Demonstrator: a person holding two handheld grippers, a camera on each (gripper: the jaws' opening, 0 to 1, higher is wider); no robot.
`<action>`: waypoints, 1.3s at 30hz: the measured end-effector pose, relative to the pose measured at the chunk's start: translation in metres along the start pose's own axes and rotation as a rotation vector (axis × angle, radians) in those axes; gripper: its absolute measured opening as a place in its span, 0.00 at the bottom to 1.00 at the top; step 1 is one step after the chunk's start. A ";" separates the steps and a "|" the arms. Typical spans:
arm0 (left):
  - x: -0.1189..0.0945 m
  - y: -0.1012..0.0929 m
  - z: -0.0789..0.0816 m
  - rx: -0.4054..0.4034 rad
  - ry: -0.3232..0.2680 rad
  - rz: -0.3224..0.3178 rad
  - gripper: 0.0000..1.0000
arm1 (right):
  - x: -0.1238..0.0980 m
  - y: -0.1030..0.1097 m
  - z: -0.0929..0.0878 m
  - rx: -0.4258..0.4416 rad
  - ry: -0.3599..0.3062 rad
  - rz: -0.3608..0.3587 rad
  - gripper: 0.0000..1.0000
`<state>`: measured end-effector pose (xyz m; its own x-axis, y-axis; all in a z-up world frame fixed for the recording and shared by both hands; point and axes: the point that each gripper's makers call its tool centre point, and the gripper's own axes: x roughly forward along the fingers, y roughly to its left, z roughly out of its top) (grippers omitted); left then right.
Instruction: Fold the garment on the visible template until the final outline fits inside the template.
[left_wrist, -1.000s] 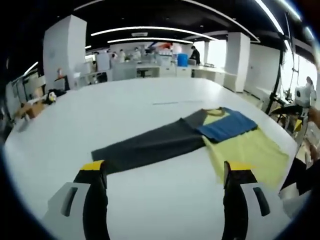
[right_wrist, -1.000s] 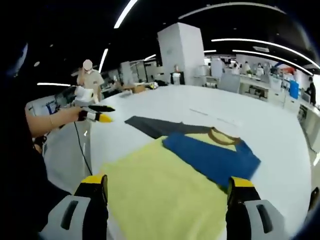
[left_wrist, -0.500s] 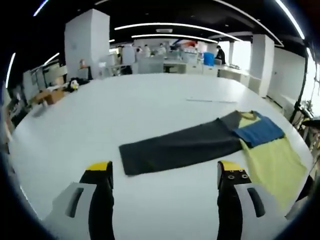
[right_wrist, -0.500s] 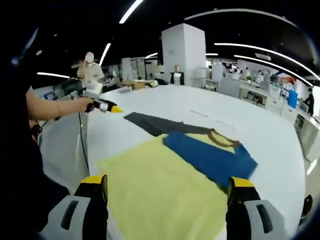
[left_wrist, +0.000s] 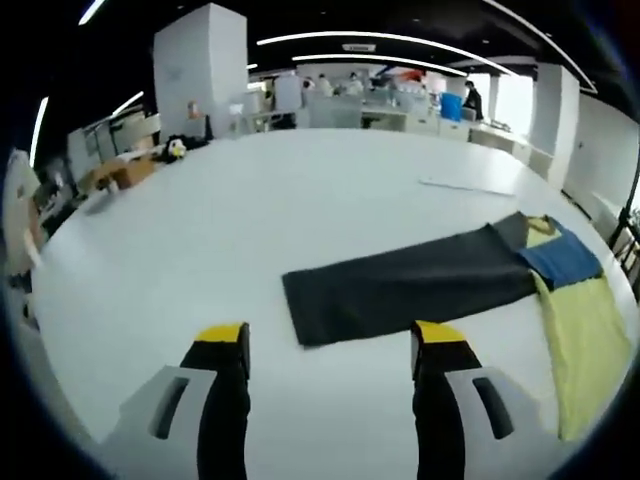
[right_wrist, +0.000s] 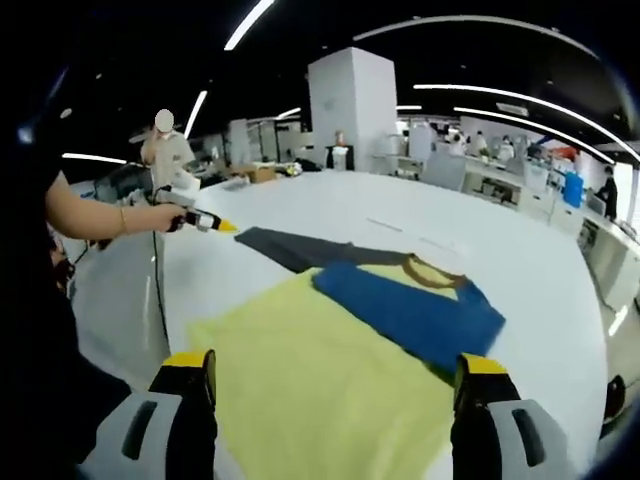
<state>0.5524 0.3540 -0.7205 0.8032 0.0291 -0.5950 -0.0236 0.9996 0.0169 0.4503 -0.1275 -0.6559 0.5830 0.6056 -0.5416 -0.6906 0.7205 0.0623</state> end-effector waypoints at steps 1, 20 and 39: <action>0.003 0.000 0.000 -0.005 0.002 -0.001 0.59 | 0.000 0.000 0.000 0.000 0.001 -0.001 0.98; 0.029 0.019 -0.024 -0.103 0.043 0.038 0.33 | -0.006 -0.004 0.000 0.023 0.003 -0.039 0.98; 0.034 0.011 -0.023 -0.125 0.007 0.072 0.13 | -0.004 -0.006 -0.012 0.030 0.051 -0.070 0.96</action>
<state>0.5656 0.3658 -0.7584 0.7926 0.0998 -0.6015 -0.1551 0.9871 -0.0407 0.4466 -0.1386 -0.6640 0.6063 0.5357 -0.5877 -0.6351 0.7709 0.0475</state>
